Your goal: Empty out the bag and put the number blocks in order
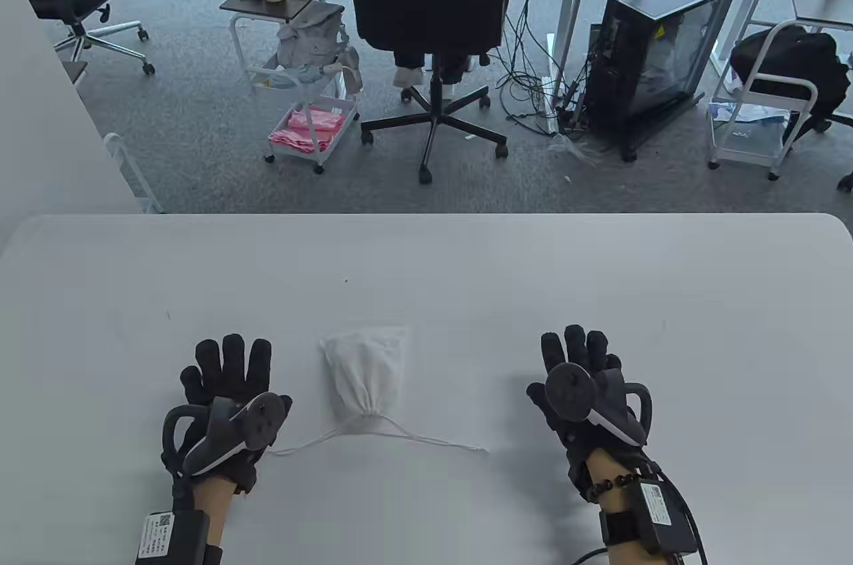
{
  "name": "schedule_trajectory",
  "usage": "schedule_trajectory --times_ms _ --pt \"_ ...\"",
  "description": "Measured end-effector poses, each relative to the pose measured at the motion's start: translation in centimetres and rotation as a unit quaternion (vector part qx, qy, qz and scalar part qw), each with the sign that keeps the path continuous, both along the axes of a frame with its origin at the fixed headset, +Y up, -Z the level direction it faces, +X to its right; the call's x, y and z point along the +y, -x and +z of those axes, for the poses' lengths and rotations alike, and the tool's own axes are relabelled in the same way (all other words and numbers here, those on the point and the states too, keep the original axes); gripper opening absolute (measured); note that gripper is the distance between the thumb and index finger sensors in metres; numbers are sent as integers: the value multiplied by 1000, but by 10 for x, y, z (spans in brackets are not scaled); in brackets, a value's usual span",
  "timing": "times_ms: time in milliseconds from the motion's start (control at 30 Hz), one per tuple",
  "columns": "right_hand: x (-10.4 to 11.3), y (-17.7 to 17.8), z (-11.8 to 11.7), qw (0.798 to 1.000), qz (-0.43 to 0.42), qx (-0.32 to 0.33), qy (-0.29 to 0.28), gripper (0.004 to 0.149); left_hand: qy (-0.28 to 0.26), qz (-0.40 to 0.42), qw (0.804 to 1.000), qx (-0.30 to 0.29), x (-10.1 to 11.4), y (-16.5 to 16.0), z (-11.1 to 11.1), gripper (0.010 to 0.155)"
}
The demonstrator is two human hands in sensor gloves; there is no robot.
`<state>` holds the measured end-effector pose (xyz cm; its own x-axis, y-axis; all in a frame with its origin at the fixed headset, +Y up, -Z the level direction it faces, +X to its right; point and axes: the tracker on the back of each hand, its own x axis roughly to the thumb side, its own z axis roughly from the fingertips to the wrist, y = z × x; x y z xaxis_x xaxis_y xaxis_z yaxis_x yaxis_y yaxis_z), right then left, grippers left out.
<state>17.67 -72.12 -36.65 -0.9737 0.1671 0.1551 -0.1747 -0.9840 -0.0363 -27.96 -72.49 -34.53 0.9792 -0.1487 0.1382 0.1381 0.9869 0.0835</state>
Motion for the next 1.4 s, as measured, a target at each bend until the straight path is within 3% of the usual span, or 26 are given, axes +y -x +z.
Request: schedule_trajectory --times_ms 333,900,1200,1400 --pt "8 -1 6 1000 -17 -2 -18 75 -41 19 999 -16 6 -6 4 84" --pt "11 -5 6 999 -32 -5 -32 73 -25 8 998 -51 -2 -33 3 78" --pt "12 -5 3 999 -33 0 -37 72 -37 -39 992 -112 -14 -68 -1 65" --pt "13 -3 3 999 -29 6 -42 72 -44 -152 975 -154 -26 -98 -7 68"
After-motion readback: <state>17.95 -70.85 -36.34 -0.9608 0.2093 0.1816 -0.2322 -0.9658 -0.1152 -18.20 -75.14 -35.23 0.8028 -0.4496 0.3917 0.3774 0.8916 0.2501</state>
